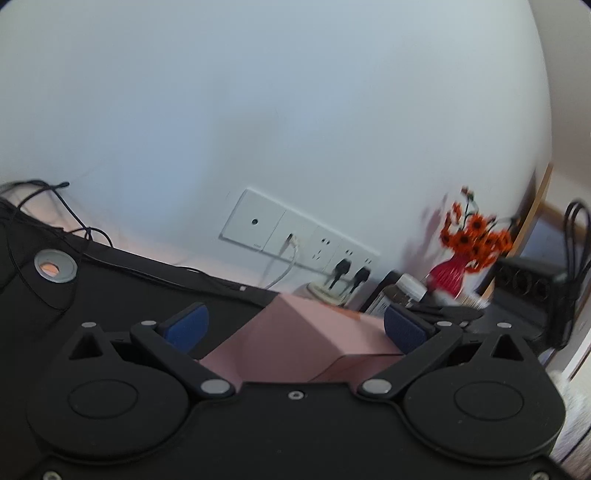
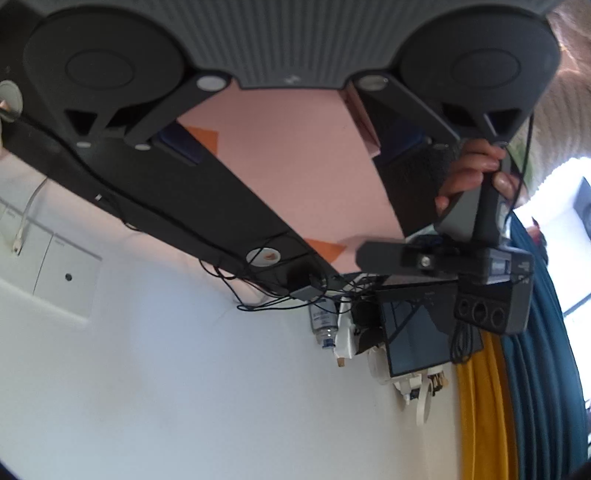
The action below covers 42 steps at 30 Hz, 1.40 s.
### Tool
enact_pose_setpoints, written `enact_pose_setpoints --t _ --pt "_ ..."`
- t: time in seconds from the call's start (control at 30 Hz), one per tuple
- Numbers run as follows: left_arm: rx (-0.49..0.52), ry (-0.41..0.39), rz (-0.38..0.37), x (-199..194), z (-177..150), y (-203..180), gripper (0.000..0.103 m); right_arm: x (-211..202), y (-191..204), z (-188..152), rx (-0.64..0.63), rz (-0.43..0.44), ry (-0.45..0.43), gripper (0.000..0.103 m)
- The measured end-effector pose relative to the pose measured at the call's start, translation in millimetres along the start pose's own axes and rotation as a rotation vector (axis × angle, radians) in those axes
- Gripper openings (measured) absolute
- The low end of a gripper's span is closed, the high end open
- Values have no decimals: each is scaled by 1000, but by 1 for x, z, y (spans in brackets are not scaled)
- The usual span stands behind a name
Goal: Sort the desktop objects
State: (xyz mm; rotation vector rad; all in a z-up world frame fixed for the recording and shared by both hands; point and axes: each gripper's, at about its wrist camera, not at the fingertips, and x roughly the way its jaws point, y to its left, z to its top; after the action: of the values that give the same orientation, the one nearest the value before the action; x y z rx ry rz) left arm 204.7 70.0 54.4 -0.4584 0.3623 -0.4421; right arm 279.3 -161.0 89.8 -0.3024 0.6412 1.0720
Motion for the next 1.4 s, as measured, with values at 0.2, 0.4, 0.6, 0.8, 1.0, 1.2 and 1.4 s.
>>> enact_pose_setpoints --t 0.2,0.4,0.6,0.8,1.0,1.2,1.4 --pt "128 -29 67 -1 -5 -13 103 -4 3 -13 10 -69 -39 102" --pt "235 -59 112 -4 -10 -27 103 -14 8 -33 5 -156 -65 102" --pt "282 -73 122 -5 -14 -35 103 -26 11 -64 71 -235 -116 102" --pt "302 -86 122 -5 -18 -40 103 -7 -5 -96 239 -234 -120 102" --pt "331 -109 137 -6 -20 -45 103 17 -29 -111 410 -231 -131 102" --pt "360 -132 151 -5 -25 -49 103 27 -54 -112 546 -252 -166 102" --pt "351 -133 154 -3 -26 -48 103 47 -53 -103 505 -325 -126 102"
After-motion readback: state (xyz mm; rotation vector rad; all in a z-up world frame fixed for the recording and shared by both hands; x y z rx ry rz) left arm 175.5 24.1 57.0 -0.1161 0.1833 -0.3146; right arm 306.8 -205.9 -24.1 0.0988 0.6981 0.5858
